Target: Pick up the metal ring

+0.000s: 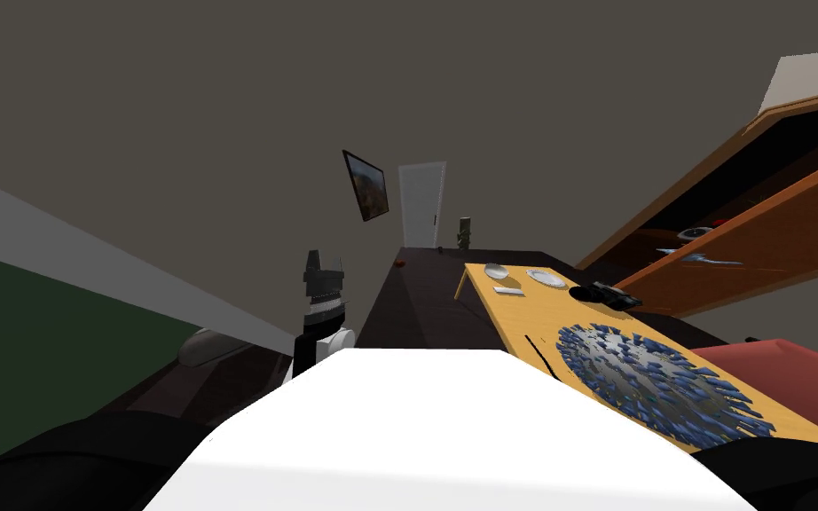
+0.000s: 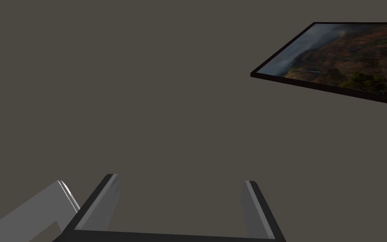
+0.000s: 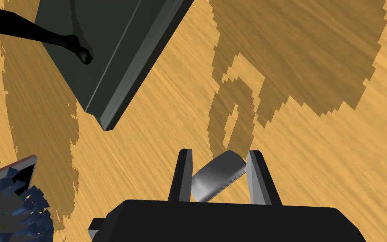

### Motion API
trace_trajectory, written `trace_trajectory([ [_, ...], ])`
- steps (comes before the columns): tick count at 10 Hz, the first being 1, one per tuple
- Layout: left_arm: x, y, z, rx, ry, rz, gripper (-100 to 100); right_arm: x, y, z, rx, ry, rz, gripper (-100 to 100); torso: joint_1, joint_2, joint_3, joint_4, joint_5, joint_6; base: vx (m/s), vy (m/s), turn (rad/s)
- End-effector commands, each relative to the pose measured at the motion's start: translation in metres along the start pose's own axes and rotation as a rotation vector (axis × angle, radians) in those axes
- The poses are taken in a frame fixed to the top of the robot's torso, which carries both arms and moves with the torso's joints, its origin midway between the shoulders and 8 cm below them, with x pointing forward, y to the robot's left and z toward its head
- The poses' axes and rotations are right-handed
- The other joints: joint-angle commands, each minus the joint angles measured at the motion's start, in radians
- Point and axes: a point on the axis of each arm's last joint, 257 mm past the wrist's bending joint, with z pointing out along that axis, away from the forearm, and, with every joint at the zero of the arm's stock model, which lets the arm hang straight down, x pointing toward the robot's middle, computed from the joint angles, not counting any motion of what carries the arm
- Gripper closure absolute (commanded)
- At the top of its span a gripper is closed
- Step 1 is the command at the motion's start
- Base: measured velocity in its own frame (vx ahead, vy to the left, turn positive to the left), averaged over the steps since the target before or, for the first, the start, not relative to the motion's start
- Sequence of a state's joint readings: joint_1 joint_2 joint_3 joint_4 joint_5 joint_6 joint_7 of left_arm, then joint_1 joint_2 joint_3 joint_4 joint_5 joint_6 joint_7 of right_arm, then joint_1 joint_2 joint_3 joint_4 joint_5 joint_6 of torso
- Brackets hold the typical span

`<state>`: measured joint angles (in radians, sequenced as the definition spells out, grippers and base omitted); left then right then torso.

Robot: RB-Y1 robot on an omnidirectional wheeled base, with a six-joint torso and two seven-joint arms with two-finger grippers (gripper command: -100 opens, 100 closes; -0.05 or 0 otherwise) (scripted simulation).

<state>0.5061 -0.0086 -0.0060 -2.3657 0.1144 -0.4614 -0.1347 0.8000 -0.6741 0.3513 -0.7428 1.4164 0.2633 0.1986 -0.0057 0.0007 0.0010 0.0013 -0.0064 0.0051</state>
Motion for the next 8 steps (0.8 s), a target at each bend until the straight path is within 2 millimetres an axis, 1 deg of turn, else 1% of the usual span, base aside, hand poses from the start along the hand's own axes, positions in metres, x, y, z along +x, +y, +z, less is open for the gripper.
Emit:
trace_trajectory([
  [1, 0.0, 0.0, 0.0, 0.0, 0.0, 0.0, 0, 0.0, 0.0, 0.0, 0.0, 0.0, 0.0, 100, 0.0, 0.0, 0.0, 0.0, 0.0, 0.0, 0.0, 0.0, 0.0],
  [2, 0.0, 0.0, 0.0, 0.0, 0.0, 0.0, 0, 0.0, 0.0, 0.0, 0.0, 0.0, 0.0, 100, 0.0, 0.0, 0.0, 0.0, 0.0, 0.0, 0.0, 0.0, 0.0],
  [3, 0.0, 0.0, 0.0, 0.0, 0.0, 0.0, 0, 0.0, 0.0, 0.0, 0.001, 0.0, 0.0, 0, 0.0, 0.0, 0.0, 0.0, 0.0, 0.0, 0.0, 0.0, 0.0],
  [4, 0.0, 0.0, 0.0, 0.0, 0.0, 0.0, 0, 0.01, -0.003, -0.004, -0.007, -0.001, -0.006, 100, 0.0, 0.0, 0.0, 0.0, 0.0, 0.0, 0.053, 0.052, -0.054],
  [6, 0.0, 0.0, 0.0, 0.0, 0.0, 0.0, 0, 0.018, -0.008, -0.008, -0.009, -0.001, -0.012, 100, 0.006, -0.004, -0.002, -0.001, 0.001, 0.001, 0.071, 0.091, -0.049],
  [7, 0.0, 0.0, 0.0, 0.0, 0.0, 0.0, 0, 0.015, -0.006, -0.007, -0.008, -0.001, -0.012, 100, 0.006, -0.004, -0.002, -0.001, 0.001, 0.001, 0.021, 0.034, -0.011],
  [8, 0.0, 0.0, 0.0, 0.0, 0.0, 0.0, 0, 0.015, -0.006, -0.007, -0.009, -0.001, -0.01, 0, 0.003, -0.002, -0.001, -0.001, 0.001, 0.0, 0.004, 0.008, -0.001],
])
